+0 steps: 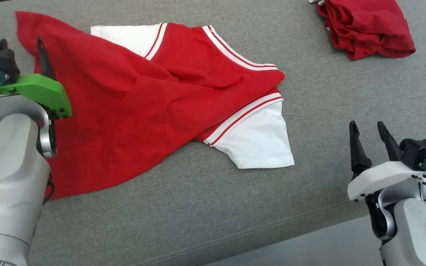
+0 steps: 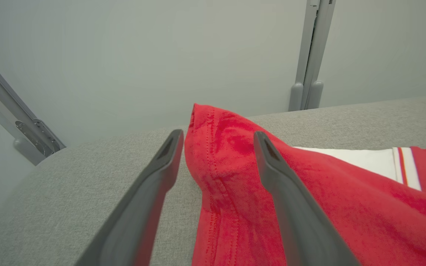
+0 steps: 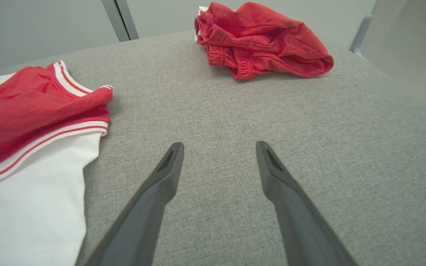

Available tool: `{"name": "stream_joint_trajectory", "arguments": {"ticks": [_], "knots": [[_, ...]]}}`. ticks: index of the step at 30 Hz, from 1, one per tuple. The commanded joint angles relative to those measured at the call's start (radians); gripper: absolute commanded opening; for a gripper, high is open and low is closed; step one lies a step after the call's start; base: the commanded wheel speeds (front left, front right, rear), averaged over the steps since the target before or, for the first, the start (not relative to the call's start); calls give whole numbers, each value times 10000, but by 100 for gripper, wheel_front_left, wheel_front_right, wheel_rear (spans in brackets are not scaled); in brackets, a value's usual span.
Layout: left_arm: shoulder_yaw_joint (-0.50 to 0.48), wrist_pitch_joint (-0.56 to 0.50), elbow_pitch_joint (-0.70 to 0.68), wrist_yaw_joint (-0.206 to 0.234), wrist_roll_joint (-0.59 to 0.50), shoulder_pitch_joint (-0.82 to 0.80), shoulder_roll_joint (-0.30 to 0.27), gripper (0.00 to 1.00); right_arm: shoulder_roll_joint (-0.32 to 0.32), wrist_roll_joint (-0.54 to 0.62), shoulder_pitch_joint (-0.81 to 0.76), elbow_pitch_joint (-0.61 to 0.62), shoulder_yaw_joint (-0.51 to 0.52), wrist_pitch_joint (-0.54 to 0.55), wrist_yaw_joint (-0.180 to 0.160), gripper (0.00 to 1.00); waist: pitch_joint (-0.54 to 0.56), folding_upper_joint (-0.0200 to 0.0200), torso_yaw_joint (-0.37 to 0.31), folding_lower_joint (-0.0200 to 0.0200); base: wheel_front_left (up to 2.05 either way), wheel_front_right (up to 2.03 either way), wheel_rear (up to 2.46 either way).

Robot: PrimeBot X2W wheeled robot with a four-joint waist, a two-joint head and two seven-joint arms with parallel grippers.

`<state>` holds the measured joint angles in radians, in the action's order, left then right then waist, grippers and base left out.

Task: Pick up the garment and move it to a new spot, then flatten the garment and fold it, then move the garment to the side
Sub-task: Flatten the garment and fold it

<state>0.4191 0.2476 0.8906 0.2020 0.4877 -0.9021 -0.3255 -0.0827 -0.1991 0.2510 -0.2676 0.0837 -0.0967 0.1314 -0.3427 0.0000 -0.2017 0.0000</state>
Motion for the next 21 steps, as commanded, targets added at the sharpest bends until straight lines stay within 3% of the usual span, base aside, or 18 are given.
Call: {"name": "stream_joint_trajectory", "arguments": {"ticks": [1,12,21], "knots": [[-50,-38,153,-92,98,-106,-9,100,-2,37,45,34,30,42,-15,100,29,0,48,0,0,0,0],[-420,24,-66,-758,870,653,180,100,-11,73,-102,26,136,-32,-15,100,531,0,597,0,0,0,0],[-529,127,-1585,-720,1061,2255,103,100,46,37,-397,-64,151,-49,-15,100,1160,0,1091,0,0,0,0]]}}
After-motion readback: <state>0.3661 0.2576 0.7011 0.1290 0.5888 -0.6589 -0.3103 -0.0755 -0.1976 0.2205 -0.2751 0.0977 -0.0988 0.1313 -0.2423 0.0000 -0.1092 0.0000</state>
